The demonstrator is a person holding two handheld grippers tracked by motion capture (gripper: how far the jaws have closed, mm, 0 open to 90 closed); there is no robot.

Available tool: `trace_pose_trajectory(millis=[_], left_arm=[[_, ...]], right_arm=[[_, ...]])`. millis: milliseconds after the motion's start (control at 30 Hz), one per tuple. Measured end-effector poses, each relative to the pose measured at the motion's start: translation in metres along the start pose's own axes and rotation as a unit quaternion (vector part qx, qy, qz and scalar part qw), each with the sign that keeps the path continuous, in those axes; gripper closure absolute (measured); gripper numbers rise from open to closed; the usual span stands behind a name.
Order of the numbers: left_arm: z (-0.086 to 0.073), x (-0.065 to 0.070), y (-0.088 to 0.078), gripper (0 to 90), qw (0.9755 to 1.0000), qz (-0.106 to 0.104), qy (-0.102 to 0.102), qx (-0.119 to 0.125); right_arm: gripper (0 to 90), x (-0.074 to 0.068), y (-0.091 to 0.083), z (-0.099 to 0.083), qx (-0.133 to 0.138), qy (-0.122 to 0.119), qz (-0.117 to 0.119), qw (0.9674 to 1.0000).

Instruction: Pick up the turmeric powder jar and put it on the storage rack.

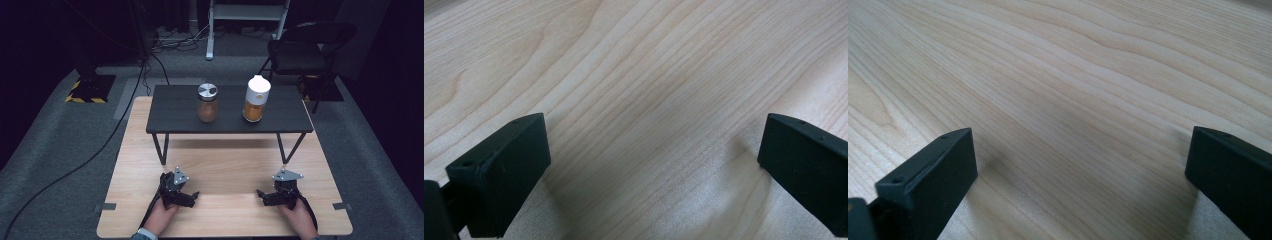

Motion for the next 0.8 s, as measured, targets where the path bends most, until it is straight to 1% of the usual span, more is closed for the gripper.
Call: trace_pose_trajectory(millis=[800], left_arm=[[-0.0004, 0.0003, -0.0009, 0.1, 1.0, -0.002, 0.003, -0.001]], right_arm=[[0.0, 0.0001, 0.0005, 0.0004, 0.0, 0.0, 0.001, 1.0]])
Point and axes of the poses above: each handheld gripper's, and its own axes: y roughly forward along the jaws, z roughly out of its top, x roughly to its right, the point moved 9 cm from there along y, roughly forward along the jaws, and after that the axes turned 13 degrees about y, right-handed, at the moved point
